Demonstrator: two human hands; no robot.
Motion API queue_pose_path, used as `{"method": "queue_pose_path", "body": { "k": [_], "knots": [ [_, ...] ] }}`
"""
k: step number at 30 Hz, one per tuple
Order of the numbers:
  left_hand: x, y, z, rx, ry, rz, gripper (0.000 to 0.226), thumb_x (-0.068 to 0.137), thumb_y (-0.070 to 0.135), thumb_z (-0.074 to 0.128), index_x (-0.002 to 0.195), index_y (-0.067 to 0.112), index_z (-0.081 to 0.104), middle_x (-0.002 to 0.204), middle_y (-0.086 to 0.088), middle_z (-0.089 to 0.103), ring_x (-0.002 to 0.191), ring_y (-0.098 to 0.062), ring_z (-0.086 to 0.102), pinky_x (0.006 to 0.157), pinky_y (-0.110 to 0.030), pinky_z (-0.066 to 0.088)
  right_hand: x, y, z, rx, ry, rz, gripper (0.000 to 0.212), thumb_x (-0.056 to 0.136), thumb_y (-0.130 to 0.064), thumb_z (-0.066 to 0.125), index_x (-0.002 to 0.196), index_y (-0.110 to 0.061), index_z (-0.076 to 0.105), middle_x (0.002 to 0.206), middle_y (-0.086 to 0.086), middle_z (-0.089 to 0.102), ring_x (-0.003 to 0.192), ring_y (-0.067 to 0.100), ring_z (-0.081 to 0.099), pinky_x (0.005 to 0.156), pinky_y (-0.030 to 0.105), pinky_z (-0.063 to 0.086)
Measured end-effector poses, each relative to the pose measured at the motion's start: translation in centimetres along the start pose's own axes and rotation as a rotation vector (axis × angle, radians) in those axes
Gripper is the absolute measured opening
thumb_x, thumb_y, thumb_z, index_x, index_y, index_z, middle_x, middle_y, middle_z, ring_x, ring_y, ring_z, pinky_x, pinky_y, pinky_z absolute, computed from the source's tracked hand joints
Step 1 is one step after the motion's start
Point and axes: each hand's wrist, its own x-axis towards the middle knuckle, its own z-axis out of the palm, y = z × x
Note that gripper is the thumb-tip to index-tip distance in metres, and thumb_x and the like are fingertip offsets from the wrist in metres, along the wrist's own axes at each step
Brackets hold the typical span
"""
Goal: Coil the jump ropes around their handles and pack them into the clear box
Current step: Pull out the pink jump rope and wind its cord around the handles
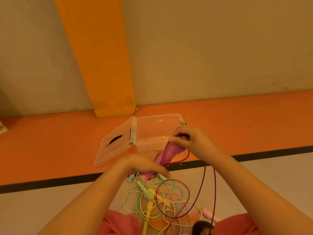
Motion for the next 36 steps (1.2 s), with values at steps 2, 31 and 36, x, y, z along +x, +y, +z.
{"method": "queue_pose_path", "body": {
  "k": [2,31,36],
  "knots": [
    [-0.1,0.1,0.3,-0.021,-0.024,-0.007,0.029,0.078,-0.001,0.064,0.1,0.008,0.048,0.063,-0.004,0.048,0.041,-0.007,0.044,0.04,-0.019,0.038,0.1,0.1,-0.3,0.048,-0.008,0.025,0.011,0.081,-0.028,0.071,0.077,-0.018,0.068,0.075,-0.015,0.06,0.072,-0.003,0.054,0.092,0.039,0.034],
    [-1.5,1.4,-2.4,-0.838,0.452,0.365,0.018,0.086,-0.009,0.052,0.101,0.002,0.047,0.078,-0.012,0.063,0.043,-0.011,0.042,0.041,-0.022,0.034,-1.6,-0.8,-0.7,-0.08,-0.094,0.202,0.014,0.09,-0.028,0.06,0.092,-0.018,0.069,0.076,0.0,0.064,0.069,0.014,0.056,0.064,0.033,0.043],
    [-1.6,0.3,-2.5,-0.498,0.53,0.231,0.025,0.085,-0.005,0.059,0.106,0.002,0.048,0.079,-0.016,0.064,0.044,-0.015,0.045,0.041,-0.025,0.038,-2.1,-2.6,-1.0,-0.405,-0.121,-0.071,0.017,0.092,-0.031,0.056,0.101,-0.024,0.068,0.091,-0.007,0.069,0.083,0.014,0.061,0.067,0.034,0.048]
  ]
}}
